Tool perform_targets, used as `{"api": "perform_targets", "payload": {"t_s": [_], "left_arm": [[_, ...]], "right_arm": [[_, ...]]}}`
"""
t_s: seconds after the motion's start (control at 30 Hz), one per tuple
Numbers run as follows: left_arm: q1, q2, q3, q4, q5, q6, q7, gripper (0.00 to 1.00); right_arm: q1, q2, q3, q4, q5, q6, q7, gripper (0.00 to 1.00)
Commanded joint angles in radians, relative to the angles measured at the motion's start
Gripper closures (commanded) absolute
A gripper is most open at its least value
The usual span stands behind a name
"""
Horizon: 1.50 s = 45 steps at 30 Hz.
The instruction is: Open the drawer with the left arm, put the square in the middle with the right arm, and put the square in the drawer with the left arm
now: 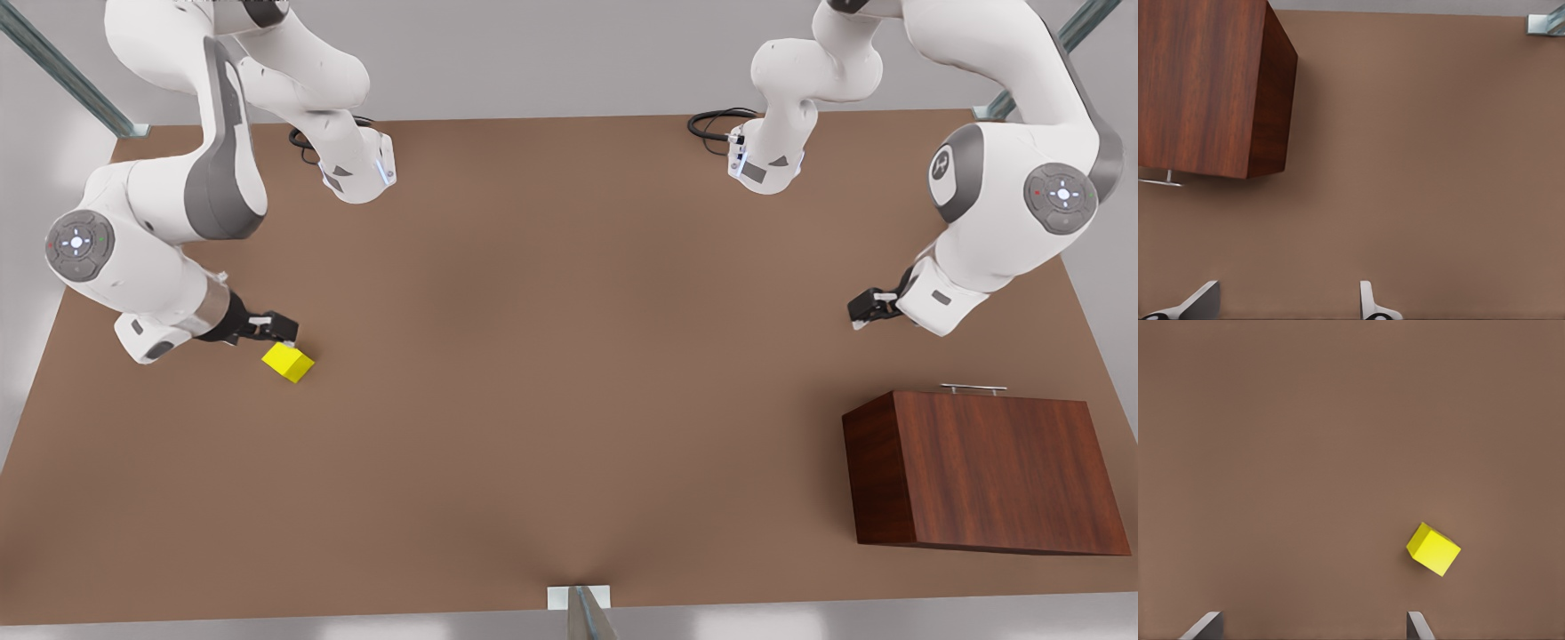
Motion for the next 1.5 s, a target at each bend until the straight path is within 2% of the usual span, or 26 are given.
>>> {"api": "perform_targets", "payload": {"t_s": [0.0,0.03,0.07,0.13,0.17,0.23,0.3,0.37,0.53,0.73,1.03,1.27,1.47], "left_arm": [[-0.001,0.000,0.000,-0.004,0.003,-0.027,-0.003,0.00],[0.054,0.002,0.003,-0.050,-0.001,-0.035,-0.006,0.00],[0.082,-0.007,0.050,-0.169,-0.001,0.004,-0.132,0.00],[0.088,-0.011,0.129,-0.332,0.002,0.313,-0.751,0.00],[0.097,-0.011,0.138,-0.392,0.003,0.427,-0.848,0.00],[0.125,-0.018,0.195,-0.512,0.003,0.692,-0.939,0.00],[0.129,-0.109,0.227,-0.682,0.000,0.893,-0.940,0.00],[0.131,-0.130,0.242,-0.762,0.000,0.995,-0.940,0.00],[0.167,-0.072,0.250,-0.845,0.000,1.240,-0.939,0.00],[0.204,-0.037,0.249,-0.842,0.008,1.243,-0.933,0.00],[0.255,0.052,0.245,-0.791,0.008,1.318,-0.931,0.00],[0.263,0.106,0.238,-0.717,0.002,1.320,-0.933,0.00],[0.260,0.108,0.233,-0.710,0.000,1.317,-0.939,0.00]], "right_arm": [[-0.001,0.003,-0.001,-0.003,-0.002,-0.002,0.002,0.00],[-0.001,-0.006,-0.006,-0.003,0.000,0.008,0.003,0.00],[-0.003,-0.014,-0.006,-0.006,0.001,0.014,0.012,0.00],[-0.004,-0.012,-0.007,-0.011,0.001,0.014,0.026,0.00],[-0.006,-0.006,-0.007,-0.016,0.003,0.018,0.038,0.00],[-0.021,0.002,-0.009,-0.086,0.001,0.090,0.189,0.00],[-0.050,0.035,-0.007,-0.097,0.008,0.118,0.254,0.00],[-0.082,0.035,-0.007,-0.172,0.015,0.153,0.363,0.00],[-0.070,0.052,-0.006,-0.295,0.041,0.247,0.520,0.00],[-0.093,0.052,-0.006,-0.417,0.043,0.313,0.515,0.00],[-0.185,0.066,-0.006,-0.513,0.051,0.408,0.416,0.00],[-0.306,0.189,-0.007,-0.525,0.054,0.538,0.238,0.00],[-0.299,0.226,-0.006,-0.533,0.054,0.565,0.252,0.00]]}}
